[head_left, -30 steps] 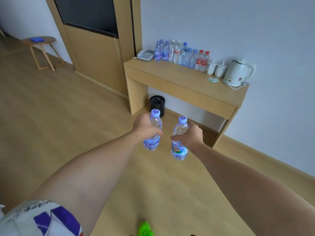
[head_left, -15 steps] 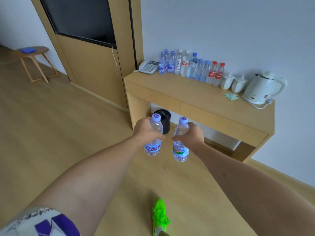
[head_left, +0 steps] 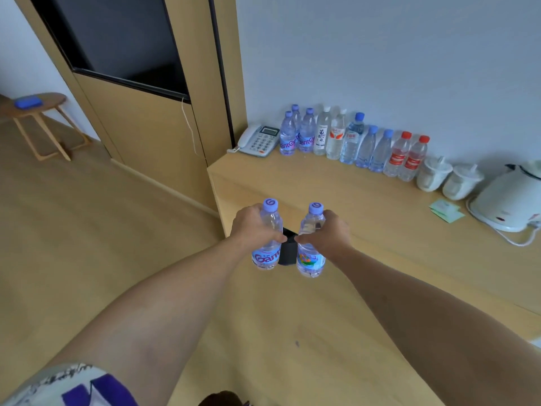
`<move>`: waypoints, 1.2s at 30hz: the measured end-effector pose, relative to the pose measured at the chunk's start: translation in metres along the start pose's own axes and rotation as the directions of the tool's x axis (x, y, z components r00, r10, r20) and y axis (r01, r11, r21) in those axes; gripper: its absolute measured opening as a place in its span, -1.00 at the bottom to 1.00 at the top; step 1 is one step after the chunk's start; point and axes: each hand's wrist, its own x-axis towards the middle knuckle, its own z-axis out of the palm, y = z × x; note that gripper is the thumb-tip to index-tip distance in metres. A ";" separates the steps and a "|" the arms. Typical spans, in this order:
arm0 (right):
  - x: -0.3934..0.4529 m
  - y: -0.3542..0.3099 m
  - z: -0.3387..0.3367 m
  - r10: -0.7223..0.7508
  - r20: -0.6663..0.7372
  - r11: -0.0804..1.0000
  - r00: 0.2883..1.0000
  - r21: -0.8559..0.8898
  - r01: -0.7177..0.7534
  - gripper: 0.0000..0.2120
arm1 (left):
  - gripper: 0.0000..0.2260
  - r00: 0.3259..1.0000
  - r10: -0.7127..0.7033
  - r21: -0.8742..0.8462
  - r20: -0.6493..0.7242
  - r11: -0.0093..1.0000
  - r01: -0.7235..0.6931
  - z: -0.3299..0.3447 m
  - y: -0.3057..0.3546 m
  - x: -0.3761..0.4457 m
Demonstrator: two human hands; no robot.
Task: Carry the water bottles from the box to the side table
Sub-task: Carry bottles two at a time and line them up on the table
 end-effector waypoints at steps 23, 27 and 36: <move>0.309 -0.048 0.038 0.285 -0.305 0.959 0.909 0.101 -0.266 -0.21 | -0.52 0.922 0.178 0.198 0.345 0.946 -0.257 0.025 0.043 0.401; 0.368 -0.047 0.024 0.276 -0.295 0.961 0.915 0.074 -0.266 -0.22 | -0.54 0.915 0.166 0.219 0.367 0.941 -0.258 0.045 0.058 0.446; 0.474 -0.041 -0.001 0.201 -0.280 0.979 0.939 0.021 -0.203 -0.34 | -0.55 0.919 0.227 0.182 0.321 0.938 -0.295 0.091 0.105 0.529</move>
